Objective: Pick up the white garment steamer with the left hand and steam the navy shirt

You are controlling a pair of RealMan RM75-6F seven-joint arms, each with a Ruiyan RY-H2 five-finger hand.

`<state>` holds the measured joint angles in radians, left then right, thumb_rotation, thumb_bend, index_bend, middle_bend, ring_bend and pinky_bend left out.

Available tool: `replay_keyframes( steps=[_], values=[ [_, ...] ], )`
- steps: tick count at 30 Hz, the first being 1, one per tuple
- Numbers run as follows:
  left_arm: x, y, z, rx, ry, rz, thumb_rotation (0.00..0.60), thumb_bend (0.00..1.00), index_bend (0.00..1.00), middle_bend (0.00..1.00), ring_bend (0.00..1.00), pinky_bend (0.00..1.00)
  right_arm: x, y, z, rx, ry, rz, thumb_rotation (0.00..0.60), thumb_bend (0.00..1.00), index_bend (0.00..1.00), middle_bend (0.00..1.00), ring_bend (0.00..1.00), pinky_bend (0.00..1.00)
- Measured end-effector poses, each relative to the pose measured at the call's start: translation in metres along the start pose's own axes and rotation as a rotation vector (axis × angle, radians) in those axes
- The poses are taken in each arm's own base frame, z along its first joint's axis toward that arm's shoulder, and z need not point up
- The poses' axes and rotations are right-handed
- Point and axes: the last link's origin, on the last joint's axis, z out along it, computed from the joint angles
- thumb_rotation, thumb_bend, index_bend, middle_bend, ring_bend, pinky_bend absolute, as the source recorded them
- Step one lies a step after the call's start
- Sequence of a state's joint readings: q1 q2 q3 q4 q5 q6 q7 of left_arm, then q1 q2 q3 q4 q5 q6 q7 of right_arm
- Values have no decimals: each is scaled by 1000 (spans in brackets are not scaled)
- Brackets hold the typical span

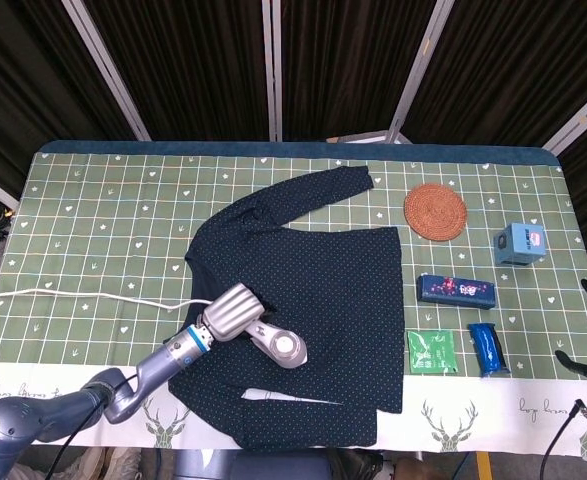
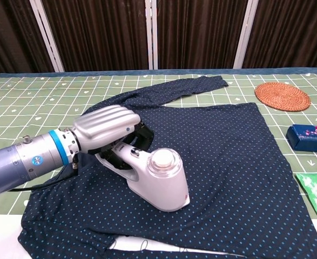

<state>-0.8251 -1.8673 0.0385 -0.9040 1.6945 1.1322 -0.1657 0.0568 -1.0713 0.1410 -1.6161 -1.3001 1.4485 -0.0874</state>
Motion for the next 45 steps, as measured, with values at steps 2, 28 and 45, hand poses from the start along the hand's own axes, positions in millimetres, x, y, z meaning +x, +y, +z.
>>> replay_keyframes(
  steps=[2,28,45],
  values=[
    [1,-5,-1,7,-3,11,600,366,873,910,809,997,0,0,0,0,0,-1,600,0,0,0,0,0],
    [7,-23,-12,12,23,49,600,366,873,910,810,997,2,-1,-1,4,6,0,600,0,0,0,0,0],
    [6,14,-9,-85,19,6,600,364,875,910,810,997,3,0,-1,0,6,4,600,0,0,0,0,0]
  ],
)
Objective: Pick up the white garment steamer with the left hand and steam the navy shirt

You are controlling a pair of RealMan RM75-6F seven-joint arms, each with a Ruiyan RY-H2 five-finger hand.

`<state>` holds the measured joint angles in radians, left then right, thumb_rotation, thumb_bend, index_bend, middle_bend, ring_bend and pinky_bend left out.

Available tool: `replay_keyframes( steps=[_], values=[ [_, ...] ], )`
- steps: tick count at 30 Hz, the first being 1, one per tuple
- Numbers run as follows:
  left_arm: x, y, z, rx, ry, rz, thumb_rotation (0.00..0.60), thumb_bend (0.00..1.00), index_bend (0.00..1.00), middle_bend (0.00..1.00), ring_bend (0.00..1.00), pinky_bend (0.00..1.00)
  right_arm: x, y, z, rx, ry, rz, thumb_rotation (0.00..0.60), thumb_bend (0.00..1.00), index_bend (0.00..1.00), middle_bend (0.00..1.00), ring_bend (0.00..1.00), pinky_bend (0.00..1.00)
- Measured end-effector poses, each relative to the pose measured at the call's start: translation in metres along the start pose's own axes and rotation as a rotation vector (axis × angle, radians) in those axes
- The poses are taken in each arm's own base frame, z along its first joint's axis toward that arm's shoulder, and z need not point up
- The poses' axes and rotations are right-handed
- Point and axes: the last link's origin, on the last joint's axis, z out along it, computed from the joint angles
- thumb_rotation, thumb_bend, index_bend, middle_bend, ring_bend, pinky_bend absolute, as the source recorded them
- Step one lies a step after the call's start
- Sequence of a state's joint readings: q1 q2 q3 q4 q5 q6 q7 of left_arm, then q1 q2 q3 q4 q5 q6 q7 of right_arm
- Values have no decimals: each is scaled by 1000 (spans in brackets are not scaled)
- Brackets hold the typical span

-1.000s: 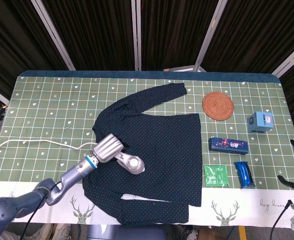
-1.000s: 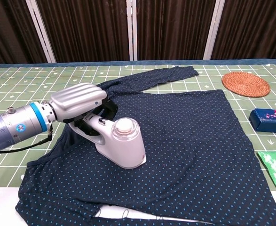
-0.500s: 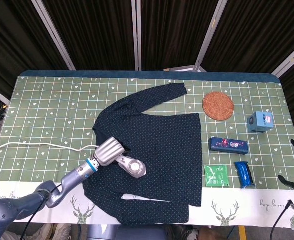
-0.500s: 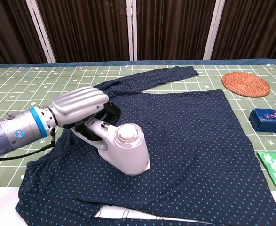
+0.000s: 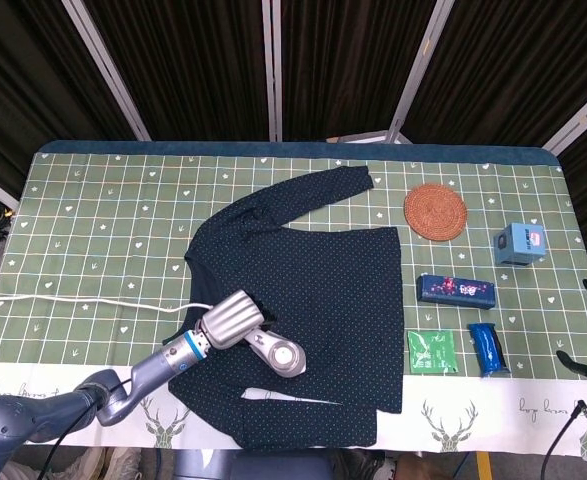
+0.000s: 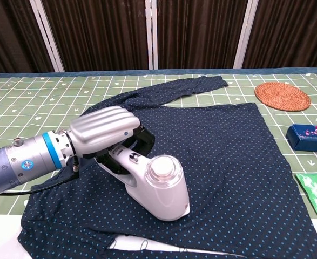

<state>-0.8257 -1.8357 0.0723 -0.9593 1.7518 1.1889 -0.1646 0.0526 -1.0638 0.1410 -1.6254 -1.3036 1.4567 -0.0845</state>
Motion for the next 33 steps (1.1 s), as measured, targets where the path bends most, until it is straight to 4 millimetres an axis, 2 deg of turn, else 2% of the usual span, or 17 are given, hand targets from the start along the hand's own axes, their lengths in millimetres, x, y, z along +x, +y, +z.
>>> replay_keyframes(
  steps=[12,28,33],
  values=[
    [-5,-9,-7,22,-31,21,600,364,876,910,810,997,0,-1,0,3,0,-1,600,0,0,0,0,0],
    [1,-53,-30,118,-38,74,600,364,876,910,810,997,0,-3,-1,9,4,-11,600,0,0,0,0,0],
    [3,-56,-32,118,-27,77,600,364,876,910,809,997,0,-3,-1,10,7,-8,600,0,0,0,0,0]
  ],
)
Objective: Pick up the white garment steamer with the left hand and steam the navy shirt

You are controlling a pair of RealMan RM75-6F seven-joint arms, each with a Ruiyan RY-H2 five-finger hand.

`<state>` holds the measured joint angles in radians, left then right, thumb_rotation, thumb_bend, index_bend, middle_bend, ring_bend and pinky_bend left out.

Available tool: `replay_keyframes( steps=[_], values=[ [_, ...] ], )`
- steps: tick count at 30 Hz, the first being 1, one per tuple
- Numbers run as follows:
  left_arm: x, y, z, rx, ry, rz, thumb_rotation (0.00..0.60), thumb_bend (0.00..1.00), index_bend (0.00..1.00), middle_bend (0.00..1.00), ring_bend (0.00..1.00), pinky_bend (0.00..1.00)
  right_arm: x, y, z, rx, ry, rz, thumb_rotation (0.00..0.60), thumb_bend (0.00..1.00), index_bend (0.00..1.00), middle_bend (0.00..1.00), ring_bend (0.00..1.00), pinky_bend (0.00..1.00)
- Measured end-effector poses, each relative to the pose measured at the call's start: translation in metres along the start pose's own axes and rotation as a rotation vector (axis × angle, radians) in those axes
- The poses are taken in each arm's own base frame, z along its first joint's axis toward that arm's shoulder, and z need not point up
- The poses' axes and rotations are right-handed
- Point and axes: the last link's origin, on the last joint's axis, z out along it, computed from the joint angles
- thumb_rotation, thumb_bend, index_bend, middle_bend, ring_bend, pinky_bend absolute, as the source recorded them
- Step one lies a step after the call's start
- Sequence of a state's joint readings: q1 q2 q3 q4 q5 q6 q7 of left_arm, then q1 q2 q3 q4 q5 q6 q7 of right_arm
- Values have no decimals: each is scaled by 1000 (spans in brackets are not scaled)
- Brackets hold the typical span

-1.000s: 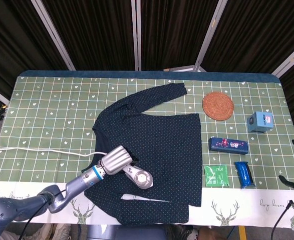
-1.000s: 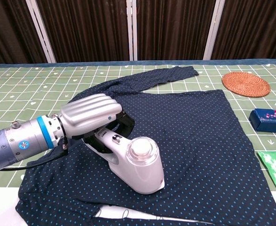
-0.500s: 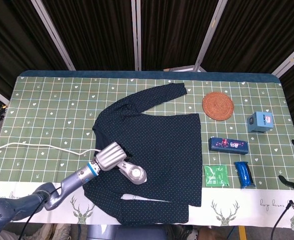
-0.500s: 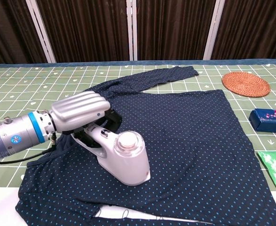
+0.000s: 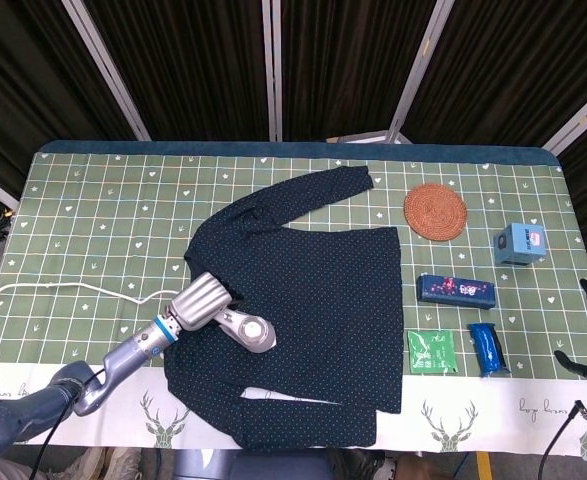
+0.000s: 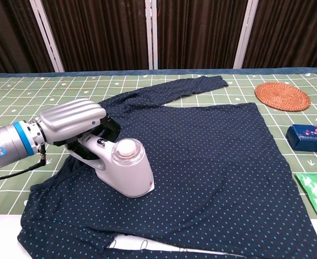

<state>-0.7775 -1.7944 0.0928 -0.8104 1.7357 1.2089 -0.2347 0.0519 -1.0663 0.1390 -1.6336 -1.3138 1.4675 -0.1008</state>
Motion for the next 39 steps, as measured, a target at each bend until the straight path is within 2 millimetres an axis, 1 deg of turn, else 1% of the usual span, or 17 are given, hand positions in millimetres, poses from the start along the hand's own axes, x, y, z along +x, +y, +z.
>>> replay_keyframes(
  steps=[3,19,26,32,39],
  values=[
    [1,4,0,-15,8,-6,600,364,876,910,810,997,0,0,0,2,-1,1,600,0,0,0,0,0],
    [-5,40,1,-109,3,-49,600,364,877,910,810,997,2,3,-1,-3,3,12,600,0,0,0,0,0],
    [-2,55,1,-151,9,-66,600,364,878,910,810,997,3,3,-1,-2,5,13,600,0,0,0,0,0],
    [-1,52,0,-147,-1,-49,600,362,878,910,810,997,3,3,-1,-1,6,14,600,0,0,0,0,0],
    [-3,37,-9,-117,-25,-25,600,362,878,909,810,997,3,2,-1,3,5,14,600,0,0,0,0,0]
  ],
)
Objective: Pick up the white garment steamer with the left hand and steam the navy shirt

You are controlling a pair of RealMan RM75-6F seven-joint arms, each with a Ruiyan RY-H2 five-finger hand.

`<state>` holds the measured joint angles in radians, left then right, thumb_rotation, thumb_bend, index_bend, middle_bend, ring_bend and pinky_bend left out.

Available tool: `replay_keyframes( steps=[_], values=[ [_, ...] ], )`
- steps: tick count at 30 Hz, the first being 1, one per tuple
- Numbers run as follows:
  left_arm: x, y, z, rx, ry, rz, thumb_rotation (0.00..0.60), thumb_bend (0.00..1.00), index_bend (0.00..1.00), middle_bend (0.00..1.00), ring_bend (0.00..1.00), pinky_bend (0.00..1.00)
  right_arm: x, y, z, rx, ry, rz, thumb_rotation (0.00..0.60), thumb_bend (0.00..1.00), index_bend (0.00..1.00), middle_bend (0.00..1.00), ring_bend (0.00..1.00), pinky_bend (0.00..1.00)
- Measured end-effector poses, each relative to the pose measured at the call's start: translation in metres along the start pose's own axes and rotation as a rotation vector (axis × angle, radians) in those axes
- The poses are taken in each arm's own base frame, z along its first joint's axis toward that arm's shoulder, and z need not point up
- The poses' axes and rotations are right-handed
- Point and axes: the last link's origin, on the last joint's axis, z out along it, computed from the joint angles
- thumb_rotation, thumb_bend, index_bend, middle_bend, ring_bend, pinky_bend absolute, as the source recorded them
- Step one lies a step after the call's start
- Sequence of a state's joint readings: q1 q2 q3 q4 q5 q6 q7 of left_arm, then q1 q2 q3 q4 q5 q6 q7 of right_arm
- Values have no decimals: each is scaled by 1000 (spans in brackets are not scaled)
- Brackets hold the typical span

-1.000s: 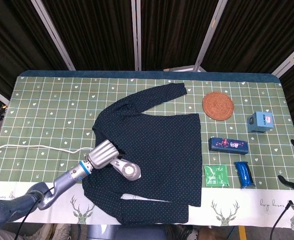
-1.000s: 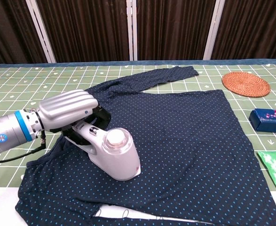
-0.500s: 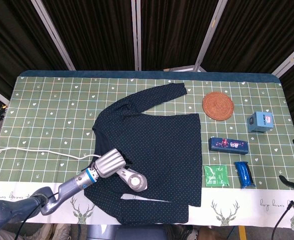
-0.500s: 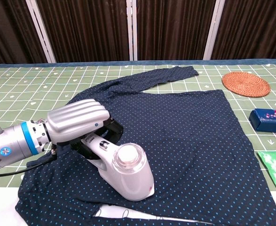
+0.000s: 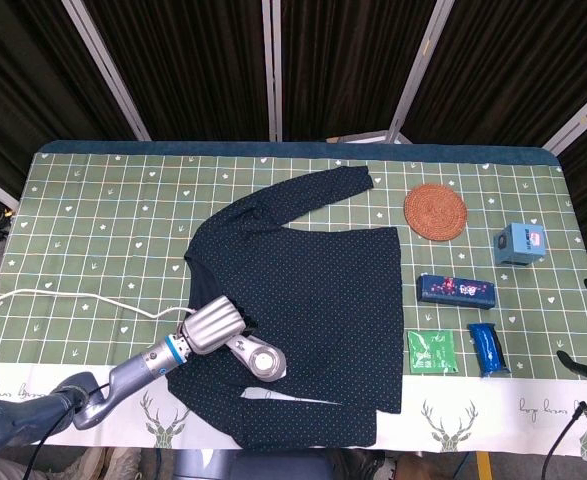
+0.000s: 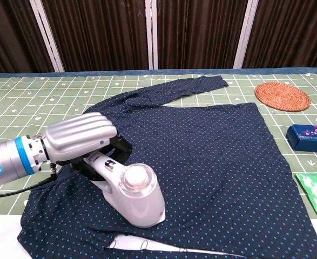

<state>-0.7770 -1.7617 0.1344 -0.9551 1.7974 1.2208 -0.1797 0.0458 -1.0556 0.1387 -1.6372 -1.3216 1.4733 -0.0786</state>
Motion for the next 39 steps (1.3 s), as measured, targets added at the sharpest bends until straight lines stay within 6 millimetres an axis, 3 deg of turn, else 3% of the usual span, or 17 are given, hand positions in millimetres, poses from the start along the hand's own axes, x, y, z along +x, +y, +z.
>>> replay_keyframes(
  steps=[7,16,29,39],
  values=[
    [1,-25,-17,56,-20,34,600,362,878,910,810,997,0,-1,0,2,-1,-2,600,0,0,0,0,0],
    [-1,-42,-32,93,-41,48,600,361,878,909,810,997,-1,-2,0,4,-4,-4,600,0,0,0,0,0],
    [-1,-26,-26,46,1,15,600,362,878,910,810,997,0,-1,0,0,1,0,600,0,0,0,0,0],
    [-4,4,-15,-24,5,-30,600,362,878,910,810,997,3,1,0,-1,6,8,600,0,0,0,0,0]
  ],
)
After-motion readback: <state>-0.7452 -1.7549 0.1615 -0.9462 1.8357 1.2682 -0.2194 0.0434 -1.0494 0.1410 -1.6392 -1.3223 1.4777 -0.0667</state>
